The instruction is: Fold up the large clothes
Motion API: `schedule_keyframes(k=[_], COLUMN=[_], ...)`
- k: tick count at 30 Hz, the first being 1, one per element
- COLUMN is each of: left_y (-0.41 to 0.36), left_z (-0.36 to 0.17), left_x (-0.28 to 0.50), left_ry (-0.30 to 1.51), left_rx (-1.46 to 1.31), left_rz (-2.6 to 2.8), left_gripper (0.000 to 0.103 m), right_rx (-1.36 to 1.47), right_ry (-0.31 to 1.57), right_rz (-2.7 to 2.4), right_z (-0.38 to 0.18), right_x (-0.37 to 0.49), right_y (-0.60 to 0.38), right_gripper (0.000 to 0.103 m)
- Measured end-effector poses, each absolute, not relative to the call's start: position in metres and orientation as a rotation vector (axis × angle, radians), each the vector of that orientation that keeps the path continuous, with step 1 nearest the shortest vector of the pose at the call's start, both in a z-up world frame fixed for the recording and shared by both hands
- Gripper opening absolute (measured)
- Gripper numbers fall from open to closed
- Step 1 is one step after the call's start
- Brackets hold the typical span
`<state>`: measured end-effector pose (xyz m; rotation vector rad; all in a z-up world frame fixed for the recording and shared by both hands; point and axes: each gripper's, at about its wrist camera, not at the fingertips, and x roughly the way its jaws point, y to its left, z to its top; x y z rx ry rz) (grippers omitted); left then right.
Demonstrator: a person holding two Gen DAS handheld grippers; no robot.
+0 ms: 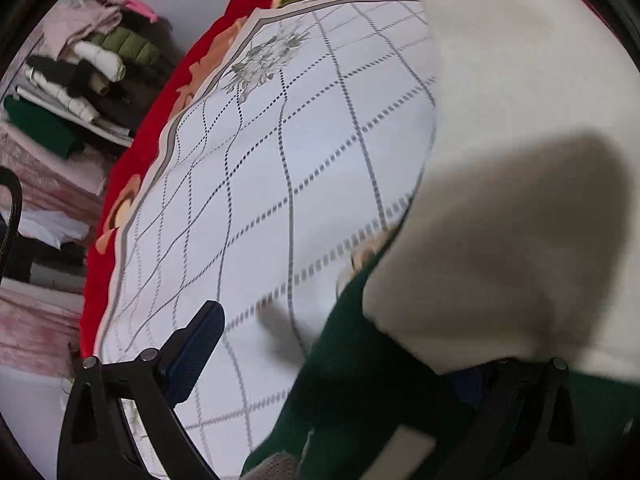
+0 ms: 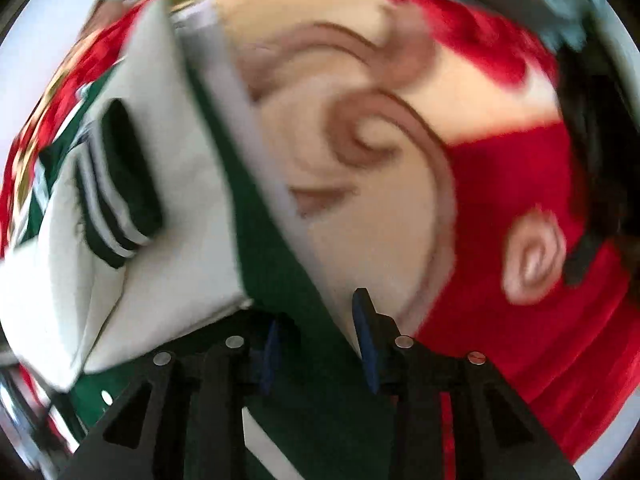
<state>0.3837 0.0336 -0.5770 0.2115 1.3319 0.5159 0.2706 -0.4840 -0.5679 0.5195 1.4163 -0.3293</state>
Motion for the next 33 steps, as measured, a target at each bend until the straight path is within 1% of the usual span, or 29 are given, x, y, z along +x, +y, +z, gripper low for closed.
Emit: schedule_keyframes(k=[5,6,7,8,10,13,16,18,19,20,21,22,23,26,29,30,31,32,33], left_y=[0.050,0.058,0.068,0.075,0.090,0.103,0.095,0.090,0.088,0.088,0.088,0.090,0.091,0.106,0.120,0.123,0.125,0.125,0.123], left_z=[-0.568,-0.568,-0.568,-0.568,-0.570,-0.573,-0.569,-0.560,-0.552,-0.542,-0.538,-0.534,-0.535,-0.553,-0.575,-0.576,-0.575,-0.574,-0.572], left_x=[0.400,0.404,0.409,0.414,0.423,0.433,0.430,0.421,0.413,0.401,0.395,0.384,0.380,0.368,0.373,0.375,0.378,0.380,0.382], left_ry=[1.271,1.273,1.275,1.276,1.282,1.296,1.321,1.335,1.333,1.328,1.328,1.330,1.338,1.387,1.431,1.423,1.402,1.388,1.372], left_rx=[0.202,0.190,0.173,0.162,0.148,0.126,0.146,0.133,0.112,0.091,0.090,0.086,0.085,0.073,-0.024,-0.057,-0.078,-0.083,-0.090], left_rz=[0.564,0.579,0.597,0.607,0.624,0.610,0.563,0.499,0.456,0.401,0.379,0.341,0.320,0.301,0.260,0.247,0.231,0.214,0.190], left_gripper=[0.103,0.103,0.103,0.103,0.103,0.103,0.103,0.103,0.103,0.103,0.103,0.103,0.103,0.100,0.100,0.100,0.099,0.090,0.066], right_rx=[0.529,0.544,0.575,0.615,0.652,0.681,0.843,0.785,0.767,0.762,0.761,0.757,0.752,0.747,0.788,0.770,0.736,0.686,0.665], right_ry=[1.436,1.431,1.420,1.408,1.380,1.332,1.368,1.413,1.428,1.433,1.433,1.435,1.441,1.511,1.548,1.547,1.550,1.553,1.552], right_rz=[-0.276,-0.267,-0.241,-0.210,-0.165,-0.270,-0.363,-0.345,-0.321,-0.277,-0.257,-0.243,-0.235,-0.235,-0.219,-0.219,-0.227,-0.233,-0.230], right_z=[-0.573,-0.573,-0.572,-0.569,-0.562,-0.562,-0.584,-0.576,-0.570,-0.561,-0.555,-0.549,-0.545,-0.558,-0.574,-0.578,-0.580,-0.579,-0.578], right_x=[0.287,0.287,0.288,0.288,0.291,0.287,0.274,0.275,0.278,0.273,0.267,0.260,0.253,0.225,0.211,0.217,0.221,0.221,0.220], right_y=[-0.472,-0.471,-0.471,-0.468,-0.462,-0.477,-0.491,-0.482,-0.475,-0.470,-0.467,-0.463,-0.459,-0.456,-0.449,-0.445,-0.442,-0.437,-0.435], right_gripper=[0.036,0.029,0.025,0.025,0.022,0.021,0.022,0.026,0.031,0.039,0.060,0.074,0.075,0.075,0.074,0.070,0.061,0.055,0.039])
